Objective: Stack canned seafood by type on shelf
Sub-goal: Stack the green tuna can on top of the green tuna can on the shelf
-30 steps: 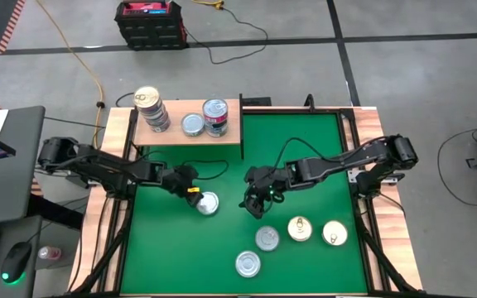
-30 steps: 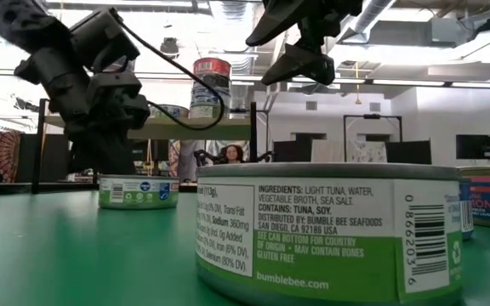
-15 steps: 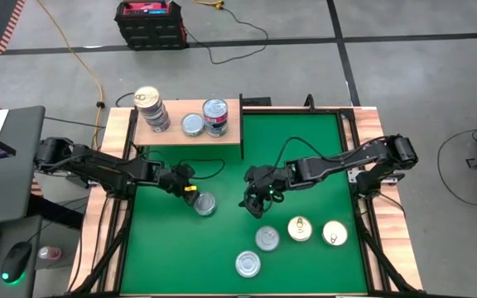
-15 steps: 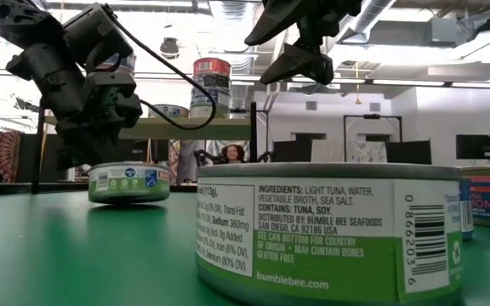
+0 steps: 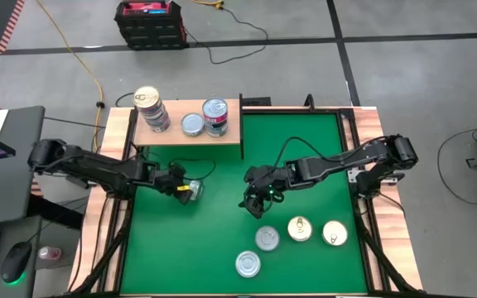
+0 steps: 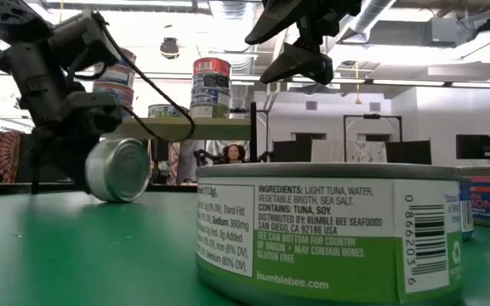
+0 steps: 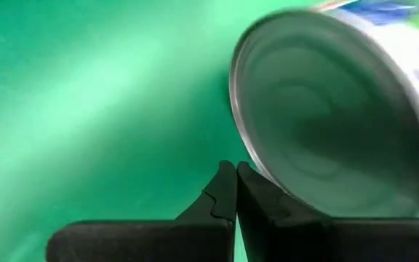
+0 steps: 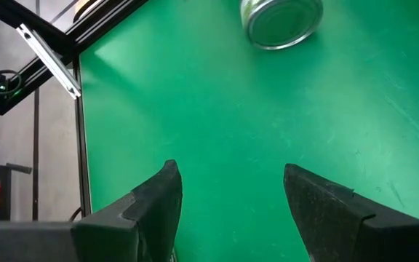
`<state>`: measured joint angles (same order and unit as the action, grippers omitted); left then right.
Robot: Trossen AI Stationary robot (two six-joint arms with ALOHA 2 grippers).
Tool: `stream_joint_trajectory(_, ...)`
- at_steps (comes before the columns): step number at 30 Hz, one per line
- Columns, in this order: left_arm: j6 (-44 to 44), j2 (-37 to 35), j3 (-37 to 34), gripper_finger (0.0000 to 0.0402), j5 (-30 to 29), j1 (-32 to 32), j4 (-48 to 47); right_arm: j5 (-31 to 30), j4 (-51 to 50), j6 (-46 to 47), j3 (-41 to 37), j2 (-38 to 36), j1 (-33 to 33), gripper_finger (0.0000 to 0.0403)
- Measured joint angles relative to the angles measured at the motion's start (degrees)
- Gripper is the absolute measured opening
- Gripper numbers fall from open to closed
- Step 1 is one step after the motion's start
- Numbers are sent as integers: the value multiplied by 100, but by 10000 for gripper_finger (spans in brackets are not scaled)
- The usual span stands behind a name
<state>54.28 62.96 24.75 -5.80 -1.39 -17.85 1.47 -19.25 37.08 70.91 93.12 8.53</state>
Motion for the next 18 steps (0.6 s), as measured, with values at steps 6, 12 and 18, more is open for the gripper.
stream_joint_trajectory(6,-2,-969,4,2,-363,2,-457,5,9,-1,0,0,-4,265)
stream_joint_trajectory(12,1,-1721,7,25,-776,-60,-531,-24,15,-3,0,0,-4,265)
stream_joint_trajectory(18,-108,-1910,15,65,-1225,-357,60,-124,11,-30,0,0,-17,265)
